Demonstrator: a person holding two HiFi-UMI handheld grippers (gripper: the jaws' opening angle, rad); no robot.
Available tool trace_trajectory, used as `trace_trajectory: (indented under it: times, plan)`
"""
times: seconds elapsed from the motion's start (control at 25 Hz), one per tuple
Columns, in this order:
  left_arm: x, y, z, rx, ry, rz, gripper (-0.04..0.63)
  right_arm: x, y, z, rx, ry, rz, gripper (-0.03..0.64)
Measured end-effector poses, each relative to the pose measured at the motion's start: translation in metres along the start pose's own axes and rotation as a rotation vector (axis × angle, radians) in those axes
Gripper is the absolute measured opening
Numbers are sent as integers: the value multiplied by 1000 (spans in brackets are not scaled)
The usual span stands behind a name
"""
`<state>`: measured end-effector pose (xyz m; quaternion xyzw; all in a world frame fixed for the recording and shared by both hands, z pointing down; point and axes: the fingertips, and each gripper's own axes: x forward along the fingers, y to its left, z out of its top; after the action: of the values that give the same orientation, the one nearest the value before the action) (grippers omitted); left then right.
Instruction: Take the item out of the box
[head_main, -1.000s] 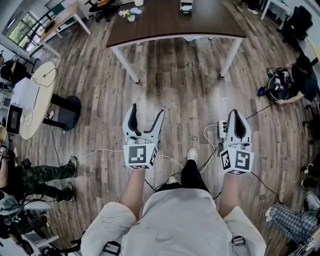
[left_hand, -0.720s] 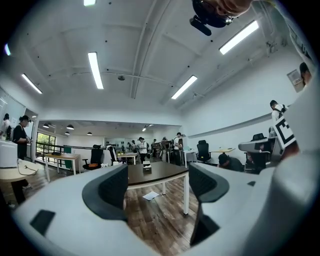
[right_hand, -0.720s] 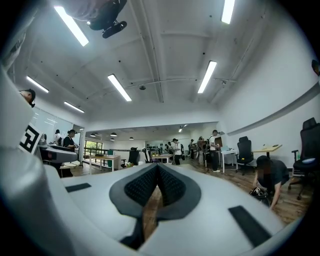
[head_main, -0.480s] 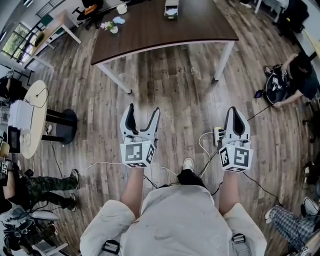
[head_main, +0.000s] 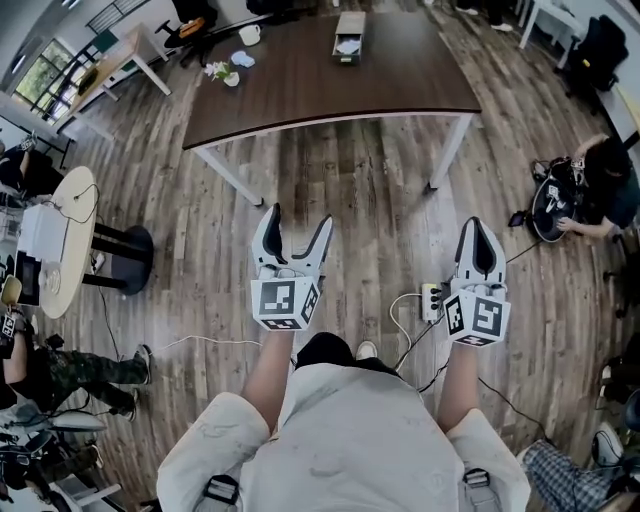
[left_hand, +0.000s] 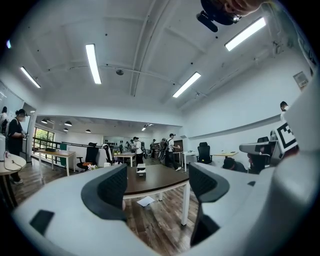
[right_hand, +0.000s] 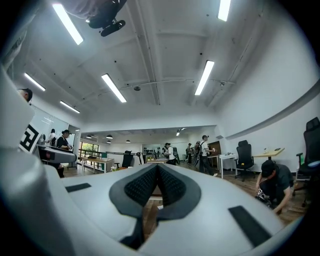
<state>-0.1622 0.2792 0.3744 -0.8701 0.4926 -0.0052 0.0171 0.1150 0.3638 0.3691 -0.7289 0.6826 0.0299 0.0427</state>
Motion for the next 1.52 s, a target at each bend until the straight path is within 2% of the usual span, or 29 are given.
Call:
trace_trajectory:
  times: [0.36, 0.68, 1.0, 1.52]
  plan:
    - [54, 32, -8, -14, -18, 17, 382, 65, 5, -1, -21, -24, 20, 1]
    - [154, 82, -14, -20, -35, -31, 382, 165, 11, -7, -54, -21, -17, 1]
    - [243, 127, -17, -31, -37, -47, 380, 264, 21, -4, -85, -15, -17, 2]
    - [329, 190, -24, -55, -24, -23, 377, 377, 34, -18, -89, 5, 9, 2]
